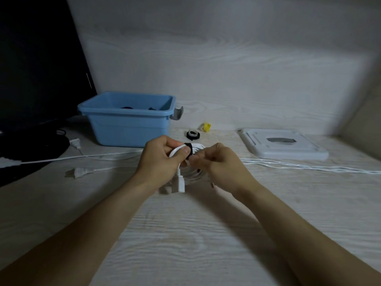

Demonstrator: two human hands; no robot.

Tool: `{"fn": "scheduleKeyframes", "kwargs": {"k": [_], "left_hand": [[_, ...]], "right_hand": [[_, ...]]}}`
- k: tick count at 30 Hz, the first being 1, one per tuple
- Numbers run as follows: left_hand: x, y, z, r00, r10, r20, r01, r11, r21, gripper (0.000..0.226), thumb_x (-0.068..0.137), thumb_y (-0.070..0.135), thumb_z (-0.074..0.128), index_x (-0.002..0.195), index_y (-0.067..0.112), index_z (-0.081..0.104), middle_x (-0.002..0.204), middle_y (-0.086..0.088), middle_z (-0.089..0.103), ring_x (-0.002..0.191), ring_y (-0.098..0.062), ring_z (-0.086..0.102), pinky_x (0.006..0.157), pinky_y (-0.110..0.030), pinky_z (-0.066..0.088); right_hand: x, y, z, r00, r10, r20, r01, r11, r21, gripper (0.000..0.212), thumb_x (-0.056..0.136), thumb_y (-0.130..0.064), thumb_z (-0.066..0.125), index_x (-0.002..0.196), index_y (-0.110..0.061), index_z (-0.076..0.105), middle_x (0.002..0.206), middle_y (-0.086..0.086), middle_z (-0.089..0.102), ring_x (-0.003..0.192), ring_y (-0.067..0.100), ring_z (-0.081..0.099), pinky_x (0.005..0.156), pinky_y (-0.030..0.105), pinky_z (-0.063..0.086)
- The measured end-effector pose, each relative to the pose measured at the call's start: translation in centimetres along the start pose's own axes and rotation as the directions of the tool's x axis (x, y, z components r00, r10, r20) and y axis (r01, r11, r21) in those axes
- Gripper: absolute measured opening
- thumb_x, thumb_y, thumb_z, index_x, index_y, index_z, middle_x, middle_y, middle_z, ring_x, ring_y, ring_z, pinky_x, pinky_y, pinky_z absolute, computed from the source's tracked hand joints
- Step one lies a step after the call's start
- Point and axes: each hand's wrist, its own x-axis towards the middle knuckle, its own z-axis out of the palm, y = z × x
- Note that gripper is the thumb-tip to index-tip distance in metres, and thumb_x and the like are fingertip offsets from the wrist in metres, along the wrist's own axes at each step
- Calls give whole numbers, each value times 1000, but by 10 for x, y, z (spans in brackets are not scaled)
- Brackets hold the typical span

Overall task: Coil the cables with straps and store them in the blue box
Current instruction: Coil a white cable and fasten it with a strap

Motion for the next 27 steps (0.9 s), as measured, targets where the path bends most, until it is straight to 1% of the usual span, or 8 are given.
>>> {"fn": "scheduleKeyframes", "kwargs": {"k": [5, 9, 11, 13, 14, 17, 22, 27], "left_hand": [[-4, 3, 3, 995, 93, 41, -93, 996, -11, 9, 86, 7, 72, 88, 8, 63, 75, -7, 74, 66, -19, 73, 73, -43, 60], [-8, 5, 5, 982, 180, 60, -180, 984, -17, 11, 84, 5, 73, 85, 5, 62, 74, -5, 75, 66, -19, 73, 66, -39, 60], [-9, 6, 5, 977, 209, 47, -207, 977, -45, 14, 82, 4, 75, 82, 5, 61, 75, -6, 75, 67, -20, 73, 65, -38, 60], [-10, 8, 5, 977, 205, 64, -198, 976, -93, 15, 81, 3, 75, 78, 5, 61, 76, -6, 76, 69, -22, 74, 66, -38, 60], [-11, 10, 5, 977, 194, 82, -183, 975, -124, 15, 82, 2, 75, 77, 5, 61, 76, -7, 76, 71, -23, 74, 67, -36, 60], [-12, 14, 2, 978, 162, 135, -132, 969, -211, 13, 83, -3, 71, 78, 5, 62, 76, -6, 76, 73, -20, 74, 65, -25, 57], [-11, 17, -7, 951, 165, 260, -99, 963, -251, 13, 84, -5, 67, 79, 6, 61, 77, -7, 76, 73, -19, 74, 64, -21, 54], [-12, 18, -11, 922, 219, 320, -155, 964, -214, 14, 80, -1, 69, 81, 7, 59, 70, -1, 74, 70, -16, 73, 65, -19, 53]], "right_hand": [[0, -4, -7, 994, 84, -71, -77, 993, 93, 48, 90, -14, 64, 43, -22, 56, 62, 10, 44, 56, 21, 38, 55, 35, 32], [-1, -6, -10, 997, 30, -77, -18, 990, 142, 51, 90, -10, 63, 41, -20, 53, 57, 3, 43, 52, 22, 38, 48, 27, 30], [0, -5, -10, 993, -29, -113, 49, 983, 177, 48, 91, -10, 64, 44, -21, 60, 81, 0, 57, 70, 11, 58, 64, 20, 43], [3, -3, -10, 990, -84, -115, 105, 976, 191, 48, 93, -11, 64, 47, -23, 67, 108, -1, 60, 104, -1, 58, 89, 16, 44], [3, -1, -10, 988, -113, -102, 133, 966, 220, 43, 94, -11, 63, 53, -21, 70, 111, 1, 62, 111, 0, 58, 95, 17, 43], [4, 9, -12, 986, -151, -69, 166, 904, 393, 30, 97, -14, 58, 79, 7, 69, 95, 14, 72, 102, 18, 67, 95, 26, 49], [6, 14, -11, 994, -110, -3, 90, 800, 594, 32, 91, -20, 63, 89, 11, 69, 86, 21, 69, 89, 30, 67, 91, 38, 51], [6, 12, -14, 989, -125, 83, 44, 775, 630, 30, 96, -19, 57, 85, 8, 65, 84, 22, 65, 79, 30, 63, 79, 33, 53]]}}
